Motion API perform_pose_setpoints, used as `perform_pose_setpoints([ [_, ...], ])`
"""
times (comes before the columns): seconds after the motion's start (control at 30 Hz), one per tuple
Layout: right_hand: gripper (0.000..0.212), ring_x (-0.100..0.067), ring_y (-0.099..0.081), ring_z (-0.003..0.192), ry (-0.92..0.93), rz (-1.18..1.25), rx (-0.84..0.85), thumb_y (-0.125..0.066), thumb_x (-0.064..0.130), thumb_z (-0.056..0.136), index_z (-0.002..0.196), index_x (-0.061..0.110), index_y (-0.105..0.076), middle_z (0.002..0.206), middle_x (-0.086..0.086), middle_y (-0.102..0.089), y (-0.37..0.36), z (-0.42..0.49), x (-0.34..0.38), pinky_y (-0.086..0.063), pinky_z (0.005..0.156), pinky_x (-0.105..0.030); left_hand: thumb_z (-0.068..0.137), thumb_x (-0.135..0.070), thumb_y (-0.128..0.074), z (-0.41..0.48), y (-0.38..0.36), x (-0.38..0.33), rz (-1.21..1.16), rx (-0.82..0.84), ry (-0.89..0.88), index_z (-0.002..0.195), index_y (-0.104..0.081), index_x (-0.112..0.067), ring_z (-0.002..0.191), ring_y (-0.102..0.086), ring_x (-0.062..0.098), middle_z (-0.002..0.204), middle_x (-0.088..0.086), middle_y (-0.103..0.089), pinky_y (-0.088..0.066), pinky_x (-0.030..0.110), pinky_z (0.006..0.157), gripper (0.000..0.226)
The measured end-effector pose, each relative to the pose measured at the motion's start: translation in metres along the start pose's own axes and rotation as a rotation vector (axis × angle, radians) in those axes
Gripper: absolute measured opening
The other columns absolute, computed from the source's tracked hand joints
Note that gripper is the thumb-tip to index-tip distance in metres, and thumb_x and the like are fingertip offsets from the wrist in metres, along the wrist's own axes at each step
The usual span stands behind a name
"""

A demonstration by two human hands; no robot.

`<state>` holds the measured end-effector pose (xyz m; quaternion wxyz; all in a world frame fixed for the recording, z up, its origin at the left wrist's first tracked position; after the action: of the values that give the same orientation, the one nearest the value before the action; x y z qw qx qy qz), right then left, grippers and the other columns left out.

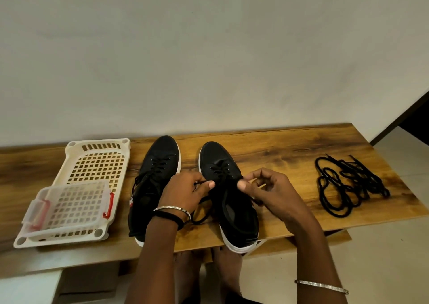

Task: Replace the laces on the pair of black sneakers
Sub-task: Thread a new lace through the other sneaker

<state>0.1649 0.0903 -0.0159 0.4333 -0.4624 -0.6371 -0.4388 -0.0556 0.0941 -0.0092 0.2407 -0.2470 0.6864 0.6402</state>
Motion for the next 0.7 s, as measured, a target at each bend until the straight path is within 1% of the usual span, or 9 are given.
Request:
perform_pose_setpoints([
  [0.1,0.024,-0.006,-0.059,0.063,-0.048,-0.115,0.070,-0.087,0.033,0.076,0.090,0.018,-0.074,0.082,-0.006,-0.067,-0.002,-0.005,-0.006,-0.046,0.057,-0.023,0.093,-0.046,-0.061,0.000,0.001,-0.001,-0.014,0.021,-0.012,0.075,-0.072,-0.020,0.064,-0.054,0.001,0.070,-0.009,-0.058,-0.035,0.022,0.061,0.034],
  [0.17,0.018,-0.004,-0.052,0.056,-0.033,-0.093,0.062,-0.078,0.029,0.086,0.084,0.012,-0.073,0.070,-0.002,-0.063,0.000,-0.007,-0.003,-0.042,0.054,-0.022,0.092,-0.046,-0.060,-0.002,0.006,-0.007,-0.079,-0.039,-0.041,0.073,-0.073,-0.020,0.071,-0.052,0.001,0.077,-0.006,-0.053,-0.035,0.022,0.065,0.035],
  [0.23,0.026,-0.007,-0.046,0.055,0.005,-0.028,0.014,-0.073,0.031,0.089,0.081,0.006,-0.072,0.063,-0.001,-0.056,0.006,-0.008,0.003,-0.040,0.054,-0.022,0.090,-0.048,-0.060,-0.003,0.016,-0.011,-0.220,-0.161,-0.041,0.070,-0.072,-0.020,0.083,-0.053,0.005,0.084,-0.003,-0.056,-0.041,0.025,0.073,0.036],
  [0.33,0.030,-0.009,-0.051,0.063,0.066,0.039,-0.051,-0.069,0.040,0.090,0.080,0.011,-0.073,0.071,-0.003,-0.063,0.002,-0.005,0.014,-0.042,0.058,-0.025,0.089,-0.054,-0.060,-0.002,0.021,-0.006,-0.538,-0.248,0.070,0.063,-0.069,-0.022,0.083,-0.063,0.010,0.084,0.003,-0.068,-0.050,0.035,0.077,0.041],
  [0.47,0.035,-0.012,-0.057,0.061,0.027,0.271,-0.096,-0.064,0.042,0.093,0.087,0.007,-0.070,0.091,-0.005,-0.073,-0.015,0.004,0.017,-0.033,0.047,-0.023,0.096,-0.046,-0.052,0.000,-0.007,-0.015,-1.232,-0.124,0.261,0.064,-0.053,-0.017,0.100,-0.071,0.021,0.097,0.010,-0.076,-0.051,0.040,0.090,0.043],
  [0.5,0.036,-0.013,-0.057,0.058,0.011,0.348,-0.091,-0.062,0.040,0.096,0.089,0.005,-0.066,0.097,-0.007,-0.076,-0.020,0.006,0.018,-0.030,0.044,-0.021,0.098,-0.045,-0.049,0.001,-0.012,-0.018,-1.344,-0.096,0.283,0.066,-0.051,-0.017,0.100,-0.071,0.024,0.094,0.012,-0.075,-0.050,0.041,0.091,0.042],
  [0.53,0.035,-0.013,-0.057,0.055,-0.009,0.420,-0.086,-0.059,0.038,0.098,0.089,0.004,-0.062,0.102,-0.011,-0.076,-0.023,0.007,0.018,-0.029,0.043,-0.021,0.100,-0.044,-0.046,0.002,-0.016,-0.019,-1.411,-0.080,0.292,0.067,-0.050,-0.017,0.095,-0.071,0.025,0.085,0.011,-0.073,-0.051,0.040,0.089,0.043],
  [0.6,0.033,-0.013,-0.055,0.052,-0.065,0.539,-0.087,-0.056,0.036,0.101,0.087,0.007,-0.056,0.099,-0.016,-0.076,-0.028,0.009,0.015,-0.028,0.040,-0.019,0.102,-0.043,-0.043,0.003,-0.021,-0.017,-1.446,-0.087,0.308,0.069,-0.046,-0.018,0.072,-0.066,0.019,0.065,0.002,-0.056,-0.049,0.034,0.076,0.042],
  [0.7,0.033,-0.012,-0.048,0.049,-0.158,0.662,-0.124,-0.055,0.035,0.101,0.079,0.011,-0.052,0.077,-0.011,-0.066,-0.030,0.011,0.003,-0.030,0.038,-0.019,0.103,-0.040,-0.044,0.006,-0.027,-0.005,-1.260,-0.188,0.328,0.066,-0.041,-0.017,0.049,-0.039,0.011,0.054,-0.005,-0.038,-0.035,0.029,0.060,0.043],
])
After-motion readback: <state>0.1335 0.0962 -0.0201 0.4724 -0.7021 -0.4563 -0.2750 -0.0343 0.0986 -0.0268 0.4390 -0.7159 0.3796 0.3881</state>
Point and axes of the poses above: each hand's wrist, its own z-axis towards the middle knuckle, its own y-axis out of the back of the hand, x = y × z, the point moved 8 cm from there along z, towards the middle knuckle
